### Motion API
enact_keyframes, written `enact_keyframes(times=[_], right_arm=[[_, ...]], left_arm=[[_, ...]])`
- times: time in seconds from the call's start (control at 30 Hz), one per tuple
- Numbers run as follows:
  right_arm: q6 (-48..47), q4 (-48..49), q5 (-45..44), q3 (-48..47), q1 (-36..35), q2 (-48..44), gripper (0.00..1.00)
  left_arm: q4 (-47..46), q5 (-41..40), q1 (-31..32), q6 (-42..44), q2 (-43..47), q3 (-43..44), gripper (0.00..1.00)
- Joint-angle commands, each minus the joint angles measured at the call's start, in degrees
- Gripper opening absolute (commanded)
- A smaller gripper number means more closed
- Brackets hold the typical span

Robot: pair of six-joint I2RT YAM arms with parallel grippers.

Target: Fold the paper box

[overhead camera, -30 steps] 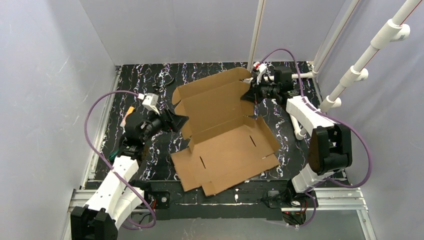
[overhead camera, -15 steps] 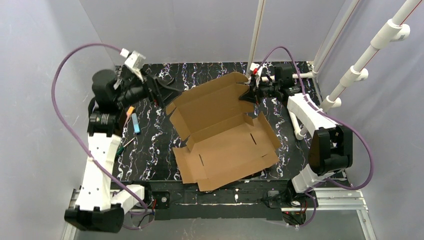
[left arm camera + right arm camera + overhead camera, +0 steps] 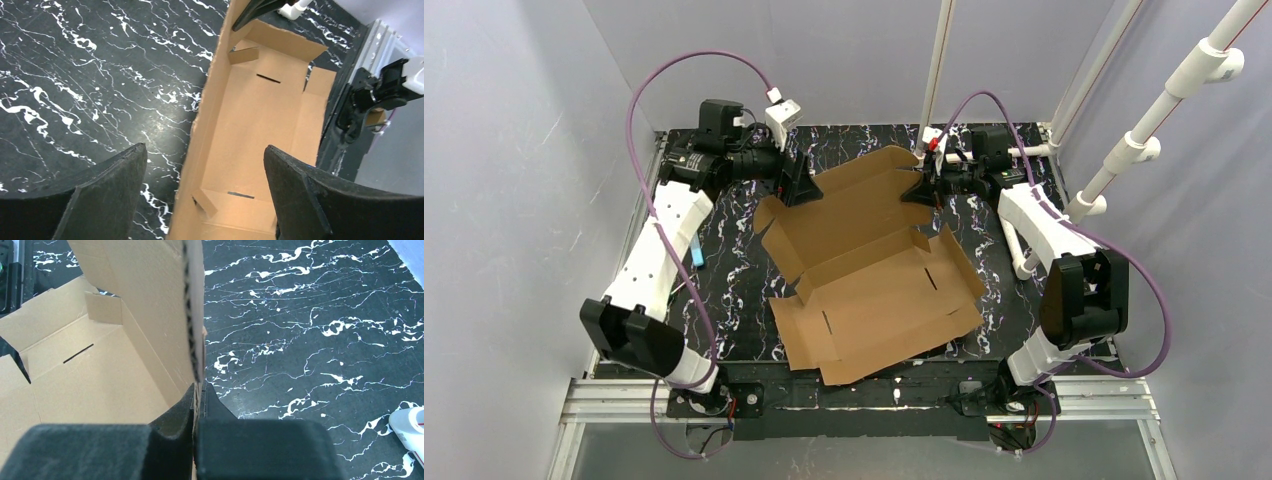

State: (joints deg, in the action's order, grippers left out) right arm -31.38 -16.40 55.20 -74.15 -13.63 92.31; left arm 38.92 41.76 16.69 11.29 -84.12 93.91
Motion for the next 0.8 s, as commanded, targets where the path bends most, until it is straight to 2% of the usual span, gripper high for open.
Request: enact_keyframes(times=[0.0,0.1,0.3,0.43,0.6,0.67,0.73,0.77], right_arm=[[-1.1,-0.3,2.0,-2.5,-0.3,0.4,0.01],[-1.1,-0.4,2.3,-2.6,-0.4,0.7,0.01],[-1.2,-0.8,2.3,-3.0,-0.4,0.9,0.01],[-1.2,-0.9,2.6,-3.4,-0.5,1.3,0.01],[-1.1,-1.3,2.9,-3.8,-0.6,1.5,0.01],[-1.1,-1.6,2.7,-4.0,-0.7,1.6,0.01],[-0.6,-2.6,1.7,-4.8,-0.8,1.9,0.01],[-0.2,-4.2,0.3,-5.8,-1.0,2.2,0.11]], left_arm=[[1.9,0.6,0.4,5.2,-1.6,4.1,0.82],[1.3,1.1,0.5,6.0,-3.0,3.7,0.8],[0.7,8.3,0.4,6.1,-4.6,1.7,0.65],[-1.3,8.8,0.7,5.5,-4.1,-2.2,0.61],[-1.8,8.0,0.8,5.6,-5.0,-2.9,0.33],[-1.8,7.6,1.0,5.8,-5.4,-2.4,0.02],[-1.7,5.6,1.1,4.9,-4.9,-2.0,0.0],[-1.8,3.2,1.1,3.5,-4.4,-1.7,0.0]])
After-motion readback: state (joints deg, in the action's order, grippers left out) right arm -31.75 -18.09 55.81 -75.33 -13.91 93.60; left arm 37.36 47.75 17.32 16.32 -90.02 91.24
